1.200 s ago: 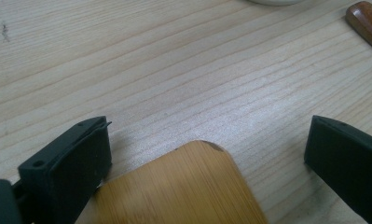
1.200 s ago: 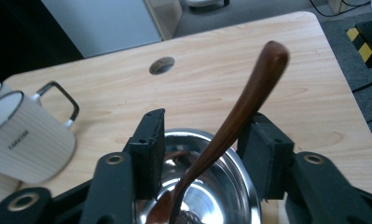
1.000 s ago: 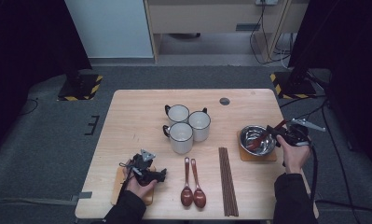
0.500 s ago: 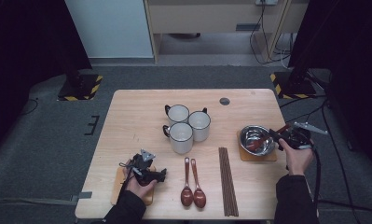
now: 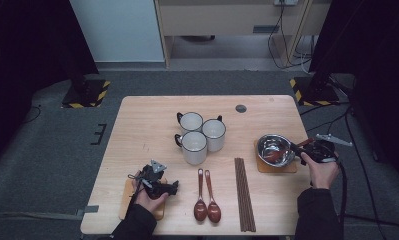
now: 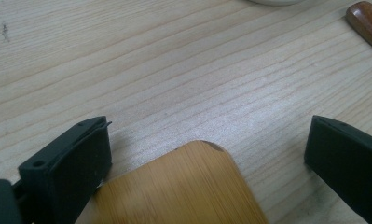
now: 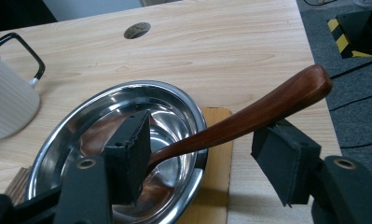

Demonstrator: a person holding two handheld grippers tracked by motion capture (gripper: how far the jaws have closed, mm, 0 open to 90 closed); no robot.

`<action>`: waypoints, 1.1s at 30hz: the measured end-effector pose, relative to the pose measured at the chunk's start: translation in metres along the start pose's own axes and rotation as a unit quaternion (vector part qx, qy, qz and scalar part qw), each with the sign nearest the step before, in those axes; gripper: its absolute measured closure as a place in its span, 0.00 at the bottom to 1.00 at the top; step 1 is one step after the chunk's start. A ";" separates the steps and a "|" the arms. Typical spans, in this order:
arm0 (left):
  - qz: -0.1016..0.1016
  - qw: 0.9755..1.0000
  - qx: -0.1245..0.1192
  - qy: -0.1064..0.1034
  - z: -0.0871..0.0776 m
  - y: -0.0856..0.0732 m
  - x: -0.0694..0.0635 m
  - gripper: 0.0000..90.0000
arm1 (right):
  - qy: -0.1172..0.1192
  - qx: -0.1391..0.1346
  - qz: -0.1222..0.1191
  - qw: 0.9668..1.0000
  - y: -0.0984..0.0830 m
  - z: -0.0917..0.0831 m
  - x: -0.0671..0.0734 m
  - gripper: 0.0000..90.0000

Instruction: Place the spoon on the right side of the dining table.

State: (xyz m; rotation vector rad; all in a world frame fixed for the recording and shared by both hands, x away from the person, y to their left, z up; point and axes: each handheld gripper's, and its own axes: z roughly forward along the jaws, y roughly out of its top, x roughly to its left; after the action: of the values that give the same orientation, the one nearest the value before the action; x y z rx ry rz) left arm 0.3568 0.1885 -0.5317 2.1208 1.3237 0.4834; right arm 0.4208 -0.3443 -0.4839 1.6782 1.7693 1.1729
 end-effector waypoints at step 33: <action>0.000 1.000 0.000 0.000 0.000 0.000 0.000 0.00 | -0.004 0.025 -0.016 1.000 -0.018 -0.009 -0.005 0.36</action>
State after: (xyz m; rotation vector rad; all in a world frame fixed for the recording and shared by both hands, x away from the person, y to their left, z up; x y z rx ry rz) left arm 0.3568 0.1885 -0.5317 2.1211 1.3236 0.4833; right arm 0.4042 -0.3499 -0.4947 1.6747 1.8284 1.1162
